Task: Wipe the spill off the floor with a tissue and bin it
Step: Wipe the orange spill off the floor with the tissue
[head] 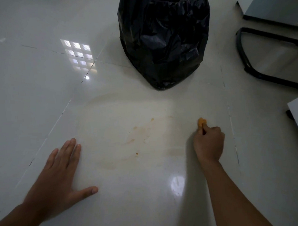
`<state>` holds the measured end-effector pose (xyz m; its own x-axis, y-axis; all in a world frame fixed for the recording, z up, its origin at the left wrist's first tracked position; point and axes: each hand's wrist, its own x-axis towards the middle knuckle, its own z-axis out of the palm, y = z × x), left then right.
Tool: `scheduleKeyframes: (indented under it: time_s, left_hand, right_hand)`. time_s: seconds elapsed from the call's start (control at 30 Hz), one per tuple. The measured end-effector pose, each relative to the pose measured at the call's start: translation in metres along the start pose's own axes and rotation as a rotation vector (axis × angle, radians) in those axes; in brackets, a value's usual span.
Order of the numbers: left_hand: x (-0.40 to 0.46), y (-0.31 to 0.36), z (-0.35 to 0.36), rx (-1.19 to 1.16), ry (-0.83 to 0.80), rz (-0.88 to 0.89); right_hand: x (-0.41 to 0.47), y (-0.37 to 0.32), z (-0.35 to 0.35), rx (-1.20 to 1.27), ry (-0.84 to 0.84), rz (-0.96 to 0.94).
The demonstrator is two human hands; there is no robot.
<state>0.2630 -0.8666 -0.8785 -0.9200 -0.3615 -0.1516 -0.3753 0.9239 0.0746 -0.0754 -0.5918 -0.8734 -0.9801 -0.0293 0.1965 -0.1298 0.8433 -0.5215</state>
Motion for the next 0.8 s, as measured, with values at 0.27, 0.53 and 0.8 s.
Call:
scheduleKeyframes:
  time_s: [0.27,0.53,0.8]
  left_hand:
    - [0.0,0.0,0.001,-0.019,0.023,0.006]
    - [0.001,-0.001,0.001,-0.016,0.03,0.0]
    - [0.001,-0.001,0.001,-0.024,0.018,-0.003]
  right_hand:
    - [0.019,0.017,-0.001,0.06,0.076,0.069]
    - [0.051,0.002,0.021,-0.024,0.049,0.159]
    - [-0.004,-0.067,0.04,0.001,-0.154,-0.189]
